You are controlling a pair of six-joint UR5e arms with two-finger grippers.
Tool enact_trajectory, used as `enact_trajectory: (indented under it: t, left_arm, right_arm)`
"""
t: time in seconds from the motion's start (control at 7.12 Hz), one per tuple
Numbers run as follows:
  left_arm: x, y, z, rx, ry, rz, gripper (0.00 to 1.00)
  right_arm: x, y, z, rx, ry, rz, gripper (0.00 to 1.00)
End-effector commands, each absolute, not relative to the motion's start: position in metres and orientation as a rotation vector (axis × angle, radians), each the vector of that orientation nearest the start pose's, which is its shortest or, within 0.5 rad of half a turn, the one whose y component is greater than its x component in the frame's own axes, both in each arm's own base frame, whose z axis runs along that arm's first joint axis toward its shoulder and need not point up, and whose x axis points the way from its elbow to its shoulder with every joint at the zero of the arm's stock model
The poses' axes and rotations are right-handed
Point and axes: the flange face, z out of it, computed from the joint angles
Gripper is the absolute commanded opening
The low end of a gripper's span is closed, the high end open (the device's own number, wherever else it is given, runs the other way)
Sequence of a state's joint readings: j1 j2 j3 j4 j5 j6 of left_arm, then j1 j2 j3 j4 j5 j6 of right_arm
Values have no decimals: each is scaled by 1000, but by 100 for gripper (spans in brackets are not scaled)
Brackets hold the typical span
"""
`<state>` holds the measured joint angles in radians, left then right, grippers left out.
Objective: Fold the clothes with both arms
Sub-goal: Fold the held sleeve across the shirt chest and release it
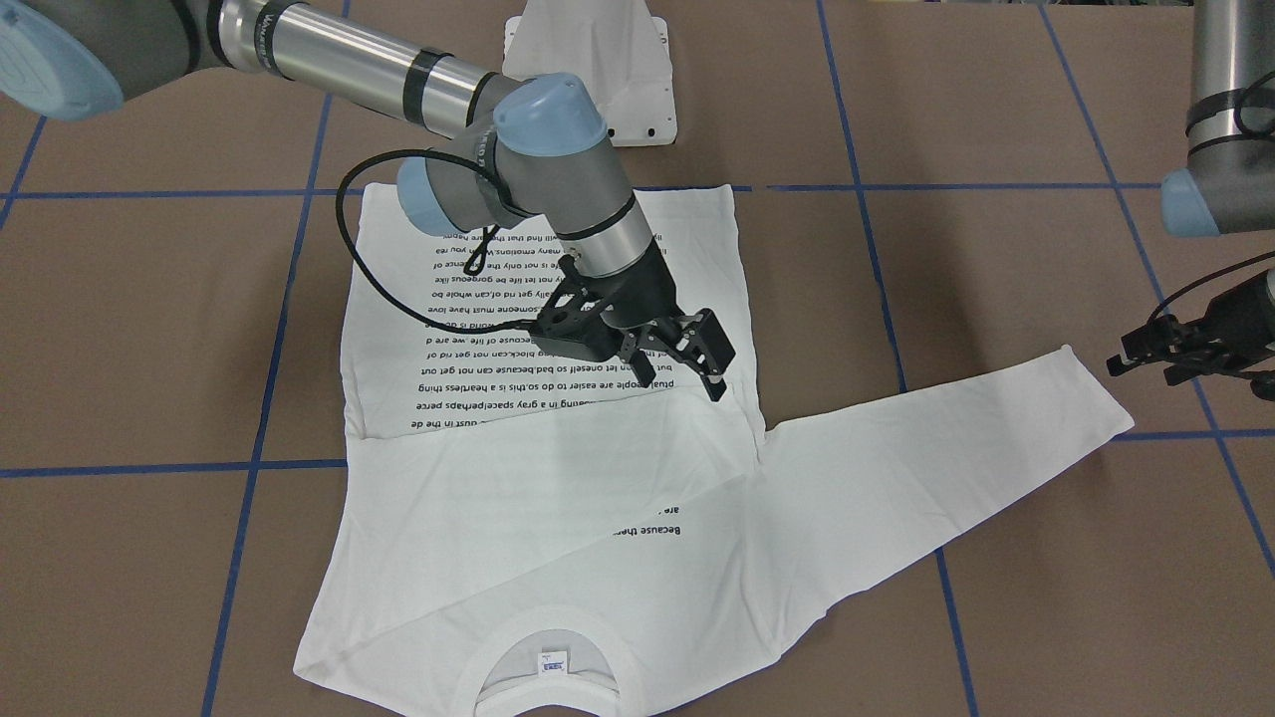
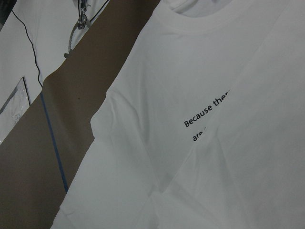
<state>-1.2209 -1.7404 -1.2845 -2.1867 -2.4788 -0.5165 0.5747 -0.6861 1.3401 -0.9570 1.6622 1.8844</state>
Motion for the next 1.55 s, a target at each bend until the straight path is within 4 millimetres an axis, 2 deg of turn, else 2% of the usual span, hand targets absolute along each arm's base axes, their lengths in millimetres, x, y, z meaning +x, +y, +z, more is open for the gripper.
enact_trajectory:
  t: [0.0,0.14,0.28,0.42,0.56,0.7,0.84,0.98,1.12,1.26,1.4]
  left_arm:
    - [170,-567,665,23,997,93,88]
    - [172,-573,667,27,985,89,87]
    - [183,-576,667,26,970,99,85]
    - [184,-575,669,24,967,98,81]
    - [184,-575,671,20,964,97,77]
    - [184,-575,671,20,964,97,70]
    - [184,-575,672,8,964,77,46]
    - [184,-575,673,9,957,69,31]
    - [182,-576,675,21,933,58,23]
    - [182,-577,675,24,929,57,2]
    - [182,-577,674,26,930,57,0]
  right_arm:
    - [-532,-513,161,89,-1299,715,98]
    - [-525,-513,174,88,-1289,721,98]
    - [-525,-513,176,87,-1286,722,98]
    - [-523,-514,177,88,-1284,724,98]
    - [-505,-513,189,83,-1284,727,96]
    - [-467,-521,207,41,-1284,722,96]
    - [-448,-528,218,11,-1277,720,96]
    - [-448,-528,218,11,-1277,720,96]
    - [-447,-529,219,11,-1276,722,96]
    - [-445,-531,221,13,-1272,727,96]
    - [-441,-534,222,16,-1271,733,96]
